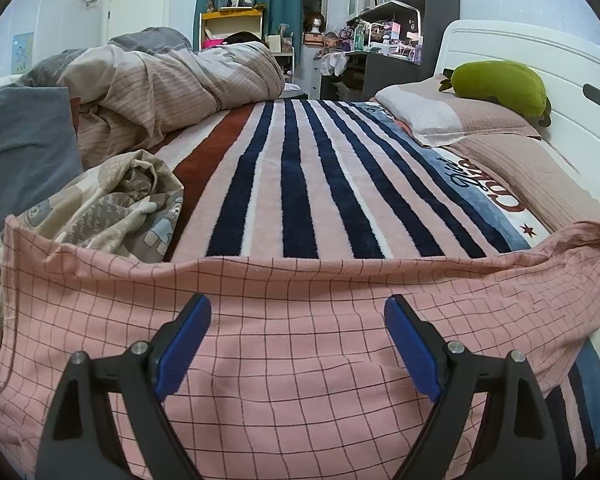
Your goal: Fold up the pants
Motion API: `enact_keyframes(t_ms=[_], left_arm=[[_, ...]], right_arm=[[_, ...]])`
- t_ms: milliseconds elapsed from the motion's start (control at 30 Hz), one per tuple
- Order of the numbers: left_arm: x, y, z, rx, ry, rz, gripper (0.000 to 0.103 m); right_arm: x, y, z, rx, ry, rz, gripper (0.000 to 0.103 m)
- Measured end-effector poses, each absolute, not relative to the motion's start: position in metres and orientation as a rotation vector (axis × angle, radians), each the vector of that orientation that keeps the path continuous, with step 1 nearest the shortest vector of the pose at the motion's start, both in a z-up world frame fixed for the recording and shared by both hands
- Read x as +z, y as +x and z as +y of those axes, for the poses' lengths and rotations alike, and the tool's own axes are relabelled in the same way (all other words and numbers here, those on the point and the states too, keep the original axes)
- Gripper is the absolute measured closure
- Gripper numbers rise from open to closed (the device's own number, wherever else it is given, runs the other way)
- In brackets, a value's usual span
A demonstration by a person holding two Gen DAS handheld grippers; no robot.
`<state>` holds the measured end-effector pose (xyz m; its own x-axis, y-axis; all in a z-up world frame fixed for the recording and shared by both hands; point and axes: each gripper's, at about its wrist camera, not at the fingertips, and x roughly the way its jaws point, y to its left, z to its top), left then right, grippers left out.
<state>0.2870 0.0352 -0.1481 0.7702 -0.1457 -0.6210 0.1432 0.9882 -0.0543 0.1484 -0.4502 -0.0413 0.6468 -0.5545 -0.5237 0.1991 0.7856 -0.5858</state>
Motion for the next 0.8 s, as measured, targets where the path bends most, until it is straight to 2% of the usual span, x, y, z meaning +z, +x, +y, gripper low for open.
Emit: enact_keyframes(t_ms=[167, 200, 267, 300, 333, 533, 600, 633, 700, 800], left_arm=[[-0.148, 0.288, 0.037, -0.152, 0.000, 0.674, 0.017], [-0.149, 0.288, 0.037, -0.151, 0.002, 0.675, 0.017], [-0.150, 0.289, 0.037, -0.149, 0.004, 0.679, 0.017], [-0.150, 0.289, 0.038, -0.148, 0.005, 0.681, 0.017], [-0.151, 0.290, 0.038, -0.147, 0.005, 0.684, 0.017], [-0.151, 0.291, 0.039, -0.145, -0.002, 0.687, 0.017], [-0.151, 0.291, 0.039, -0.144, -0.001, 0.691, 0.017], [-0.152, 0.292, 0.039, -0.144, -0.001, 0.693, 0.017], [-0.151, 0.291, 0.039, -0.144, -0.001, 0.692, 0.017], [-0.151, 0.292, 0.039, -0.144, -0.004, 0.690, 0.017]], right_arm=[[-0.021, 0.176, -0.481, -0.489, -0.420, 0.743, 0.096], [-0.021, 0.179, -0.485, -0.487, -0.408, 0.739, 0.089], [-0.018, 0.189, -0.493, -0.494, -0.390, 0.730, 0.069], [-0.016, 0.192, -0.496, -0.499, -0.379, 0.722, 0.055], [-0.014, 0.196, -0.499, -0.503, -0.371, 0.712, 0.053], [0.000, 0.218, -0.513, -0.498, -0.279, 0.697, 0.051], [0.003, 0.220, -0.512, -0.470, -0.252, 0.703, 0.048], [0.003, 0.222, -0.514, -0.442, -0.219, 0.720, 0.041], [0.004, 0.226, -0.515, -0.366, -0.142, 0.778, 0.040], [0.011, 0.223, -0.505, -0.360, -0.160, 0.751, 0.039]])
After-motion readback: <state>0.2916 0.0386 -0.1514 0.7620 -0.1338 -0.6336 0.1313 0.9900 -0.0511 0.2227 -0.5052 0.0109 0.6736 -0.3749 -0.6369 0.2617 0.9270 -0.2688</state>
